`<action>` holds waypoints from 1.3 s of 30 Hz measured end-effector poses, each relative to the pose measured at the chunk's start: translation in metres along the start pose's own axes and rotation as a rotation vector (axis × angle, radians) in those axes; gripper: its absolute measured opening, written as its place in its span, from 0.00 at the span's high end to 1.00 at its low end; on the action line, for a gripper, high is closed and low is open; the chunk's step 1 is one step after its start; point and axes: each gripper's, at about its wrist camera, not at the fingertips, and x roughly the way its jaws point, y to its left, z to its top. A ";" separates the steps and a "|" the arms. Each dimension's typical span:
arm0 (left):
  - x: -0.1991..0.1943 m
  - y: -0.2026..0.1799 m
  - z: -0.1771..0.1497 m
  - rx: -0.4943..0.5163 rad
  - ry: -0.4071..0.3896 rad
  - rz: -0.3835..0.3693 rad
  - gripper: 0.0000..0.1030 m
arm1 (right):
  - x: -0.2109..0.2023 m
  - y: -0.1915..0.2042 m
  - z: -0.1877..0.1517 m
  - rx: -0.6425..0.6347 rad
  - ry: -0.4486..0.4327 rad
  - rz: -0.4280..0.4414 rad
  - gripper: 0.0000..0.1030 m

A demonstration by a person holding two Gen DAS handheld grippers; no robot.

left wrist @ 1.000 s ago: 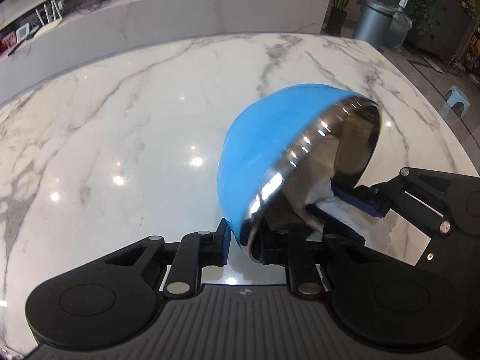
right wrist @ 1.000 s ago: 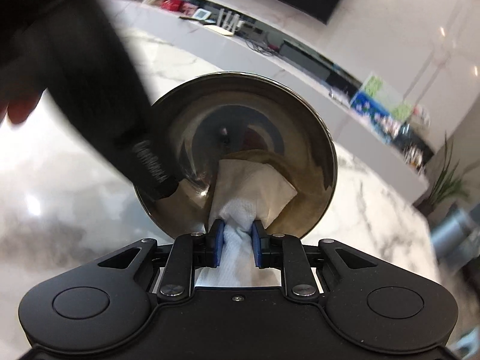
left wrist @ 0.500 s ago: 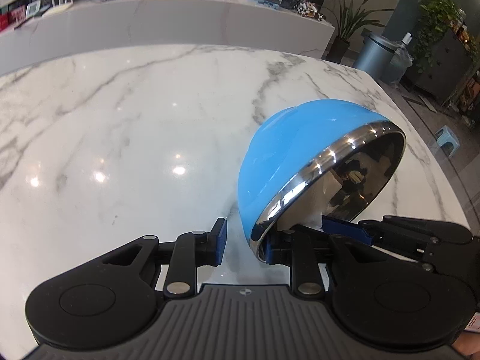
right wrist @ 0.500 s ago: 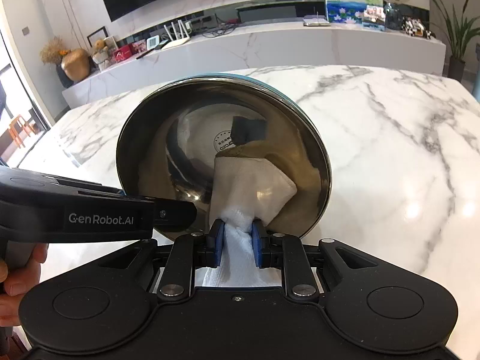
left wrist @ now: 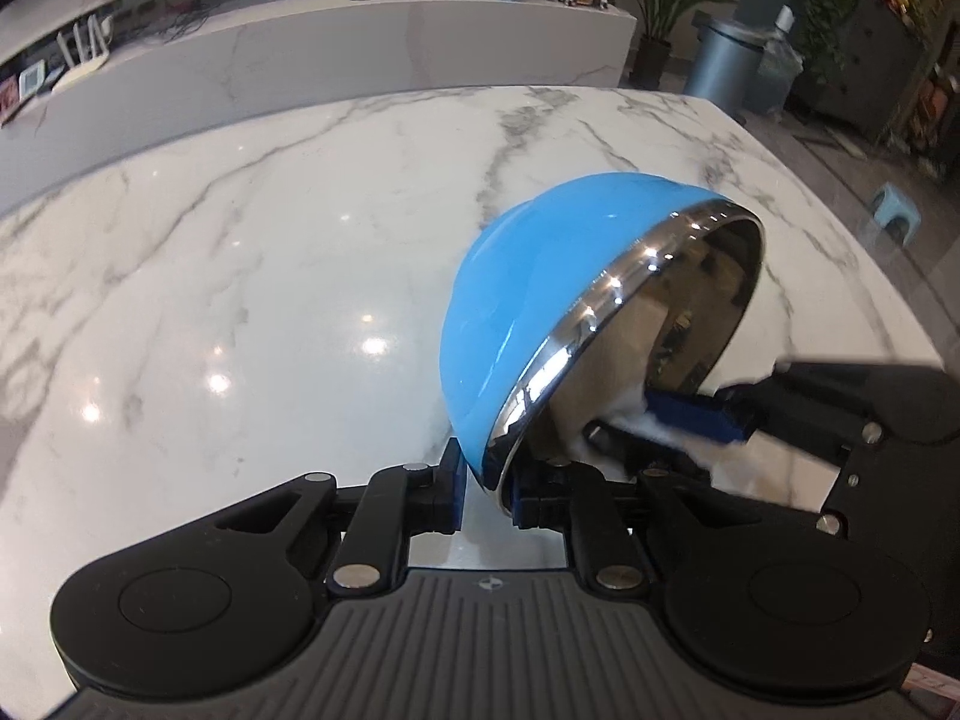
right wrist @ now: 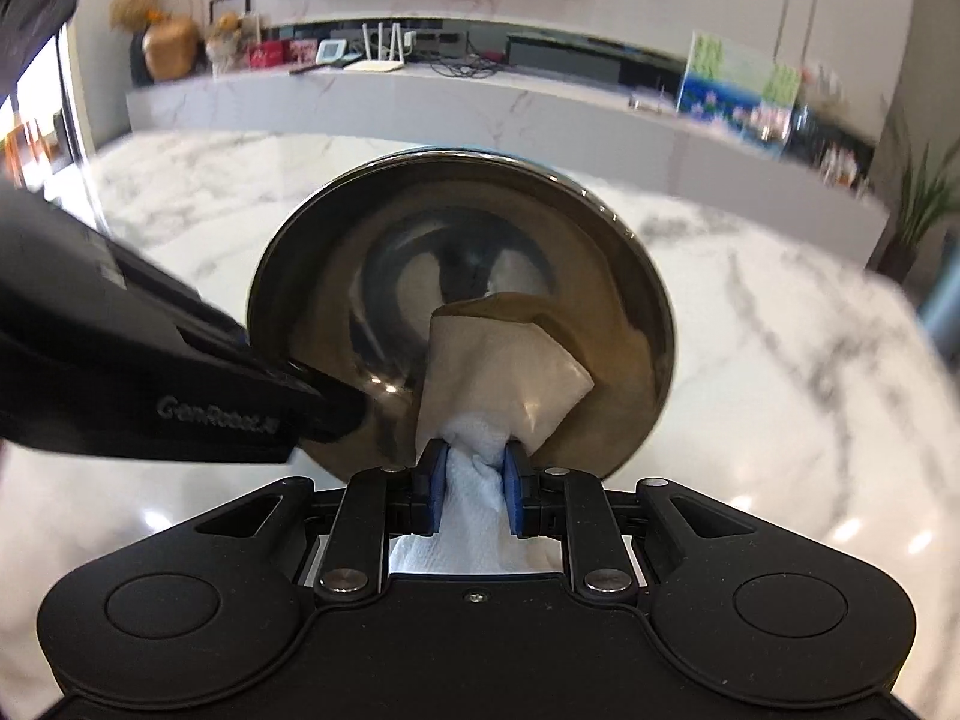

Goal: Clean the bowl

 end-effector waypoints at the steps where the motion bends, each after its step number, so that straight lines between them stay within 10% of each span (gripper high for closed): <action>1: -0.001 -0.002 0.000 0.027 0.004 0.009 0.87 | -0.001 0.005 -0.001 -0.053 -0.008 -0.030 0.84; 21: 0.014 0.018 -0.001 -0.145 -0.026 -0.084 0.85 | 0.009 -0.038 -0.005 0.351 0.051 0.266 0.83; 39: 0.002 0.001 0.002 0.058 0.031 0.009 0.84 | -0.004 0.034 -0.018 -0.325 -0.022 -0.136 0.83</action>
